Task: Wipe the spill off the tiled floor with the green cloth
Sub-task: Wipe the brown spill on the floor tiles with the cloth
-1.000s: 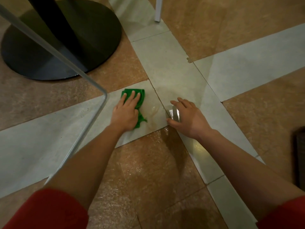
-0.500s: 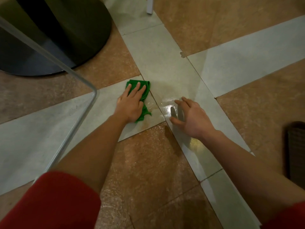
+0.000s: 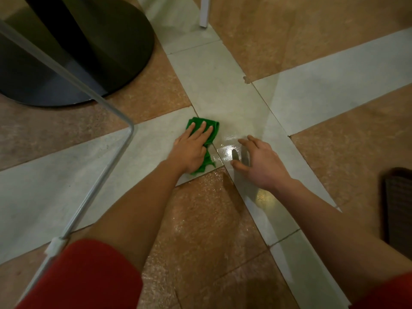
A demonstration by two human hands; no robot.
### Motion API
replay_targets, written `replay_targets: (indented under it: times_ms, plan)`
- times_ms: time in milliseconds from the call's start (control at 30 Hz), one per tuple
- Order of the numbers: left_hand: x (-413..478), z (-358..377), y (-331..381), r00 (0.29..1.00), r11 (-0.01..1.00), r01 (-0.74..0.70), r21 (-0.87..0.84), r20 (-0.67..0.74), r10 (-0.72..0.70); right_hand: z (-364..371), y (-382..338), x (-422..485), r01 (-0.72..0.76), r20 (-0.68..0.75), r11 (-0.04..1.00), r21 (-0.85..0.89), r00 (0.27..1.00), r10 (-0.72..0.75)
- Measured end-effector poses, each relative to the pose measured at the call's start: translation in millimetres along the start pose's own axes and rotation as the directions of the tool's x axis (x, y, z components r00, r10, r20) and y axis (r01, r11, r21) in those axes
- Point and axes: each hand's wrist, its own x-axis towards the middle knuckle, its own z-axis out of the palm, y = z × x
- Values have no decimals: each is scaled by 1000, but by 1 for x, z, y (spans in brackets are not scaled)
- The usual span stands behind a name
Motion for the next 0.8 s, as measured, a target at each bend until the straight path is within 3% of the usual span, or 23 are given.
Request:
replay_targets:
  times_ms: [200,400,567,800]
  plan:
    - [9,3,20,998,998,64,-2,-2,-64,-1,5,-8,-20,13,1000,-17,1000,20]
    - [-10,11,23,986,987,-159,31,47,157,2,1,-5,-16,9,1000,-19,1000,16]
    - [-39,15,6,966,966,-251,56,73,247,-1,2,-7,-17,11,999,-28,1000,17]
    - [-36,15,29,998,1000,26,-5,-53,-26,-2,8,-19,-25,33,999,-32,999,26]
